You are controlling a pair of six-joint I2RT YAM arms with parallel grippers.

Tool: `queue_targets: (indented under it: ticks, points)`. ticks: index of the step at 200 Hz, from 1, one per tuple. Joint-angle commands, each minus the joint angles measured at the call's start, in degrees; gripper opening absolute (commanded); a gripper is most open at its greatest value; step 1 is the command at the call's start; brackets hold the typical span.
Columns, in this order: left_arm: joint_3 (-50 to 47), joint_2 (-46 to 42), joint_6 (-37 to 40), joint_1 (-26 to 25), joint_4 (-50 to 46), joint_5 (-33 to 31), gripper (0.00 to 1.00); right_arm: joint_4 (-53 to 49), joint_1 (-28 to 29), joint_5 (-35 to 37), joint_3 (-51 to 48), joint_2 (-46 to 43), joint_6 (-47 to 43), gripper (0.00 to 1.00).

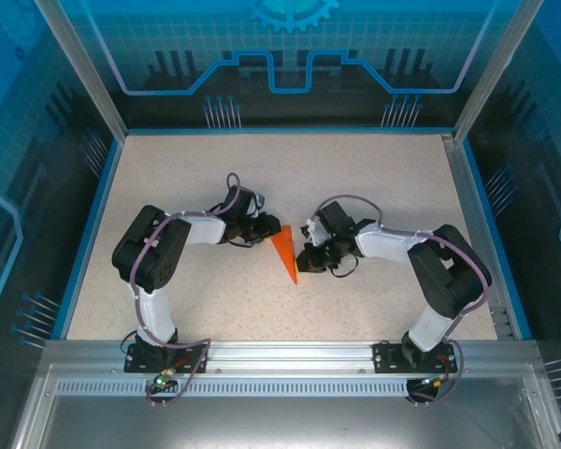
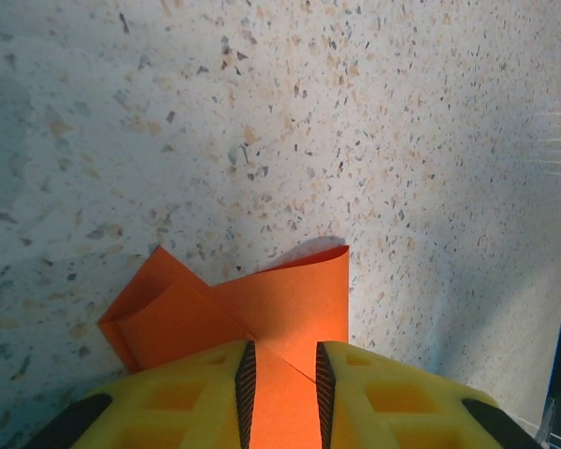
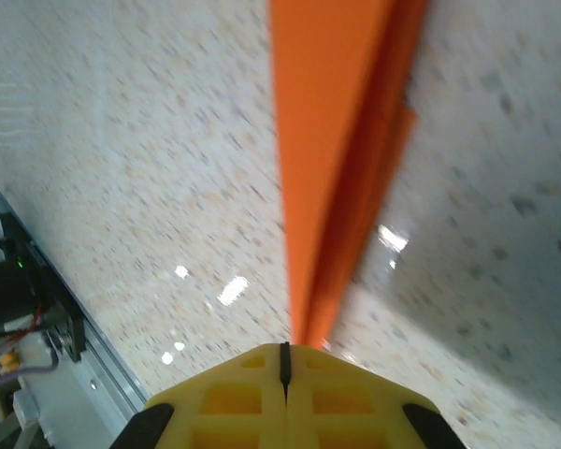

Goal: Fold a paper plane with a square sheet of paper (pick it up from the middle)

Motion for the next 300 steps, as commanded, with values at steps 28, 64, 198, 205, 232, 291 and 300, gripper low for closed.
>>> queue_targets:
  ticks: [28, 64, 198, 205, 232, 291, 300]
  points:
    - [-1.66, 1.24, -0.20, -0.58, -3.12, 0.25, 0.27, 2.83, 3.91, -0.72, 7.13, 5.24, 4.94, 0.05]
    - [-1.73, 1.16, -0.18, -0.56, -2.90, 0.28, 0.27, 2.65, 3.03, 1.38, 7.33, 11.86, 5.21, 0.02]
    - [4.55, 2.63, 4.21, 2.48, -7.17, -0.17, 0.27, 2.36, -2.29, -4.46, -8.04, 13.80, -4.13, 0.00]
    - [4.72, 2.72, 4.20, 2.66, -7.30, -0.16, 0.27, 2.46, -2.40, -4.77, -8.21, 13.81, -4.32, 0.00]
    - [5.26, 3.53, 4.79, 3.29, -7.40, -0.59, 0.27, 2.26, -2.60, -5.61, -8.54, 13.95, -5.19, 0.00]
    - [7.65, 3.98, 5.65, 4.45, -9.20, -0.34, 0.28, 2.41, -2.78, -6.85, -8.27, 13.94, -5.79, 0.00]
    - [8.47, 3.73, 6.02, 4.63, -10.09, -0.37, 0.28, 2.50, -2.78, -6.93, -8.25, 13.84, -5.81, 0.00]
